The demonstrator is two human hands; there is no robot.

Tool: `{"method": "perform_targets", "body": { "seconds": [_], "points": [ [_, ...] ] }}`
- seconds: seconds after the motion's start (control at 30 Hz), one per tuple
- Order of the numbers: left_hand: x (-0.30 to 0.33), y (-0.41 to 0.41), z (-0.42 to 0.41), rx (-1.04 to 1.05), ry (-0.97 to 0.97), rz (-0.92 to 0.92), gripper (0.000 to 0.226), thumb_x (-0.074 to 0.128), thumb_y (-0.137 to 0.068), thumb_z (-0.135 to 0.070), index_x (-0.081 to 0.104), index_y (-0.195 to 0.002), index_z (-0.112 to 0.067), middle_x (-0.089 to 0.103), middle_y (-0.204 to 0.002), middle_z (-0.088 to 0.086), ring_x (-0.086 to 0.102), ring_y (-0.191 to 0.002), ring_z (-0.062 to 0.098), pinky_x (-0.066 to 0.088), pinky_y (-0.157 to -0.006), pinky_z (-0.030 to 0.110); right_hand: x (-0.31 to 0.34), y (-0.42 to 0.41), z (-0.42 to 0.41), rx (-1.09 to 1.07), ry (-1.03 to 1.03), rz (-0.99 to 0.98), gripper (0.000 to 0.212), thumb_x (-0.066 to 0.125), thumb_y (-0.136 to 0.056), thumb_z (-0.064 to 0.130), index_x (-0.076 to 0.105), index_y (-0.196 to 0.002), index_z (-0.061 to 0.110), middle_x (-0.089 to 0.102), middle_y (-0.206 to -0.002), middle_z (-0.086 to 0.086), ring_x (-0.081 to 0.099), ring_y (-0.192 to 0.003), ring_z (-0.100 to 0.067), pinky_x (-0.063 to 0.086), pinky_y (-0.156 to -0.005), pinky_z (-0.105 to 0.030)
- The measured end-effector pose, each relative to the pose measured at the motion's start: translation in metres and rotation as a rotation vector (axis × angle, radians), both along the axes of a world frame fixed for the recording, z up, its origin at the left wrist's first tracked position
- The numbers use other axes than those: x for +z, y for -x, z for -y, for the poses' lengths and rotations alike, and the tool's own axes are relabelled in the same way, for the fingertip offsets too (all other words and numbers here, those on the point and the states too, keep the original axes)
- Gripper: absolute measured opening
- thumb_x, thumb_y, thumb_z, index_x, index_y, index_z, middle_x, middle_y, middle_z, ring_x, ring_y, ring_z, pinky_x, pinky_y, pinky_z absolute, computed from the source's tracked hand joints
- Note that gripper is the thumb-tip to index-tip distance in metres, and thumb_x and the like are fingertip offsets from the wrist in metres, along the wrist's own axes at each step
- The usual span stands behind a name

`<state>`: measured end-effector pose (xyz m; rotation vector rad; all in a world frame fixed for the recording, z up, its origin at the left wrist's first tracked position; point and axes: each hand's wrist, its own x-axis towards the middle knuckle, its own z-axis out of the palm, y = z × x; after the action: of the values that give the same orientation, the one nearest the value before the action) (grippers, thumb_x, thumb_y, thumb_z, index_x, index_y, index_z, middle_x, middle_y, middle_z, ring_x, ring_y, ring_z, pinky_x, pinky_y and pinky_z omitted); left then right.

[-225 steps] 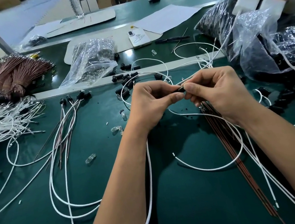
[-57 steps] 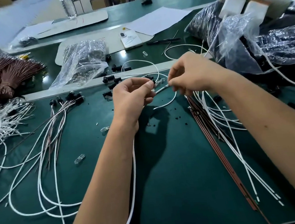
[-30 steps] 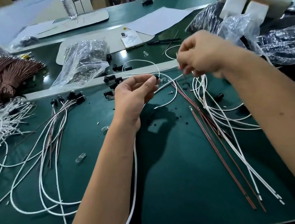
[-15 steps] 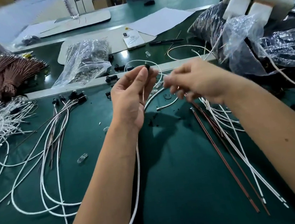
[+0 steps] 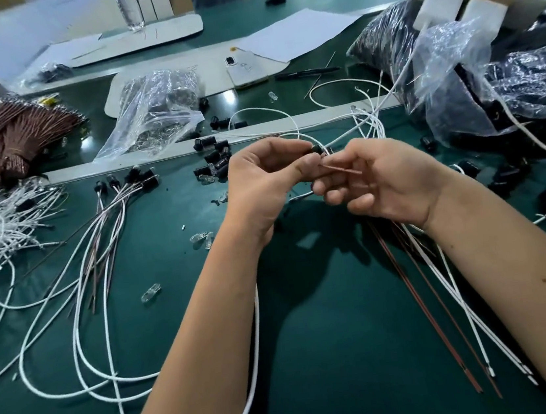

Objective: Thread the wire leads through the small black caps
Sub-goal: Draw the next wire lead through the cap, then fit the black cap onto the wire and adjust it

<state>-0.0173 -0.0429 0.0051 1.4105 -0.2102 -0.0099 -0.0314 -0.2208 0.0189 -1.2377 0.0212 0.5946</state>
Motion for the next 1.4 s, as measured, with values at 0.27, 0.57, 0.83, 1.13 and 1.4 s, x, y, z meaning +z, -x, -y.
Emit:
{"method": "perform_targets", "body": {
  "seconds": [0.27,0.57,0.83,1.13,1.4],
  "points": [
    [0.004,-0.002,-0.009,-0.056,0.003,0.033,0.014,0.079,-0.08,0.002,0.073,-0.088,-0.008,0.076,-0.083,0.012,0.074,-0.078,0.025,0.06,-0.073,0.033,-0.004,0.0,0.007,0.091,0.08,0.108,0.015,0.077,-0.075,0.023,0.081,-0.082,0.011,0.062,-0.074,-0.003,0.054,-0.06,-0.007,0.036,-0.038,-0.01],
    [0.003,-0.008,-0.021,0.055,-0.033,-0.033,0.024,0.081,-0.078,0.004,0.073,-0.092,-0.014,0.078,-0.086,0.006,0.07,-0.07,0.011,0.052,-0.061,0.019,-0.001,-0.002,-0.001,-0.513,-0.05,0.406,0.018,0.077,-0.078,0.013,0.071,-0.094,0.006,0.075,-0.078,-0.006,0.069,-0.063,-0.012,0.05,-0.05,-0.017],
    [0.0,-0.007,-0.017,0.012,-0.078,0.026,0.024,0.083,-0.073,0.008,0.073,-0.088,-0.008,0.078,-0.094,0.011,0.076,-0.09,0.023,0.058,-0.081,0.028,-0.002,0.003,-0.008,-0.6,0.104,0.575,0.001,0.074,-0.093,0.006,0.073,-0.093,0.006,0.077,-0.08,-0.008,0.071,-0.063,-0.016,0.053,-0.05,-0.023],
    [0.0,-0.007,-0.014,0.029,-0.051,0.013,0.021,0.085,-0.073,0.005,0.075,-0.085,-0.009,0.078,-0.087,0.012,0.074,-0.08,0.019,0.057,-0.078,0.028,0.001,0.007,-0.012,-0.584,0.131,0.569,0.002,0.073,-0.093,0.003,0.071,-0.094,0.003,0.076,-0.077,-0.007,0.069,-0.061,-0.015,0.052,-0.048,-0.022],
    [0.0,-0.006,-0.012,-0.008,-0.033,0.019,0.02,0.083,-0.074,0.006,0.075,-0.085,-0.009,0.078,-0.085,0.008,0.073,-0.078,0.017,0.057,-0.078,0.026,-0.001,0.006,-0.012,-0.59,0.129,0.592,0.003,0.074,-0.092,0.004,0.072,-0.092,0.006,0.076,-0.078,-0.009,0.068,-0.06,-0.016,0.051,-0.047,-0.023]
  ]
}}
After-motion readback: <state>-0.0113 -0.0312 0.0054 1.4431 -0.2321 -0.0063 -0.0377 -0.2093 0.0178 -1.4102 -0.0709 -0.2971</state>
